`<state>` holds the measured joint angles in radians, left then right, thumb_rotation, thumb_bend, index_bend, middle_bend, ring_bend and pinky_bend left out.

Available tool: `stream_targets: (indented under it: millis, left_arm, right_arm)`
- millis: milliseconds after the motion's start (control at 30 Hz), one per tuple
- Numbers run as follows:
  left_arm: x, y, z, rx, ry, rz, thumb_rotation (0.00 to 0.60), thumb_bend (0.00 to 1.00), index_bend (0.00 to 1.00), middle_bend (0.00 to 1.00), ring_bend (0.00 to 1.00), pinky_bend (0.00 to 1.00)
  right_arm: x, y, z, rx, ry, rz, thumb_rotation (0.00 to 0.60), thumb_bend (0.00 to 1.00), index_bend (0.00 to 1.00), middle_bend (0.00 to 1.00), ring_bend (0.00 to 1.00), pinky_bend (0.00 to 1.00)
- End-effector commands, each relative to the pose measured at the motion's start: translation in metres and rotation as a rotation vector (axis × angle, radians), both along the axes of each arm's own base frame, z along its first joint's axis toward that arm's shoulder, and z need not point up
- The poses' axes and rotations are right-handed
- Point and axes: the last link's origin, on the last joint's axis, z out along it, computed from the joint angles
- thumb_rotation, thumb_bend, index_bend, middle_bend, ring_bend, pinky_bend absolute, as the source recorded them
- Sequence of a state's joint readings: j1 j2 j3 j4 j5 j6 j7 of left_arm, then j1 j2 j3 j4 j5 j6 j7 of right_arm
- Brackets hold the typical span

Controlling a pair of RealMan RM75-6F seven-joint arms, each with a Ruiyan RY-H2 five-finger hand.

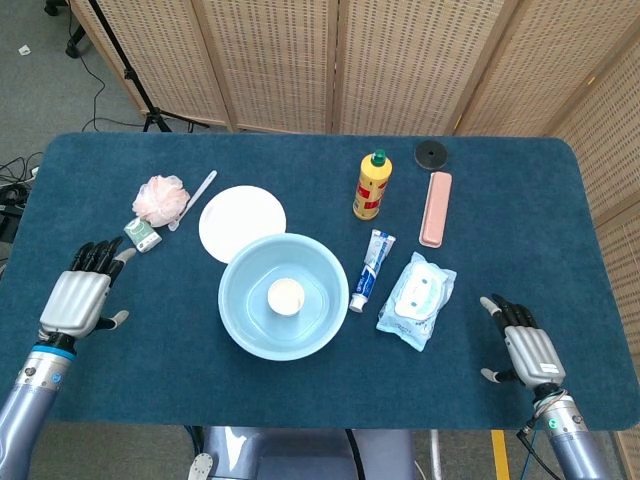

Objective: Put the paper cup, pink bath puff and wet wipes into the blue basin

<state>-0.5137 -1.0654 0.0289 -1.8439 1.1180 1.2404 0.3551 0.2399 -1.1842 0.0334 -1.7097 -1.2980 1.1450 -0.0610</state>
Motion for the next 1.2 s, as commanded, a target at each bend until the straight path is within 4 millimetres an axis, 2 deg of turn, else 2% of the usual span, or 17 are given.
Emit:
stream_targets:
  millis: [33, 267, 467, 900, 1200]
  left_arm:
    - [0.006, 0.037, 0.015, -0.018, 0.080, 0.015, 0.600, 0.18, 0.13, 0.00, 0.00, 0.05]
    - [0.010, 0.092, 0.032, 0.032, 0.139, 0.041, 0.600, 0.18, 0.09, 0.00, 0.00, 0.04]
    - [0.008, 0.132, 0.031, 0.038, 0.175, 0.064, 0.600, 0.18, 0.07, 0.00, 0.00, 0.04]
    - [-0.018, 0.196, -0.003, -0.022, 0.247, 0.172, 0.600, 0.18, 0.07, 0.00, 0.00, 0.04]
    - [-0.026, 0.224, -0.039, -0.051, 0.276, 0.212, 0.600, 0.20, 0.07, 0.00, 0.00, 0.04]
  right_arm:
    - [0.000, 0.000, 0.000, -0.001, -0.002, 0.002, 0.600, 0.05, 0.03, 0.00, 0.00, 0.00]
    - [-0.001, -0.001, -0.001, 0.002, 0.002, -0.001, 0.600, 0.05, 0.03, 0.00, 0.00, 0.00]
    - [-0.003, -0.002, -0.001, -0.009, 0.007, -0.004, 0.600, 0.05, 0.03, 0.00, 0.00, 0.00]
    - [-0.009, -0.005, -0.003, -0.019, 0.019, -0.021, 0.600, 0.05, 0.03, 0.00, 0.00, 0.00]
    - [-0.014, -0.003, -0.002, -0.027, 0.039, -0.037, 0.600, 0.05, 0.03, 0.00, 0.00, 0.00]
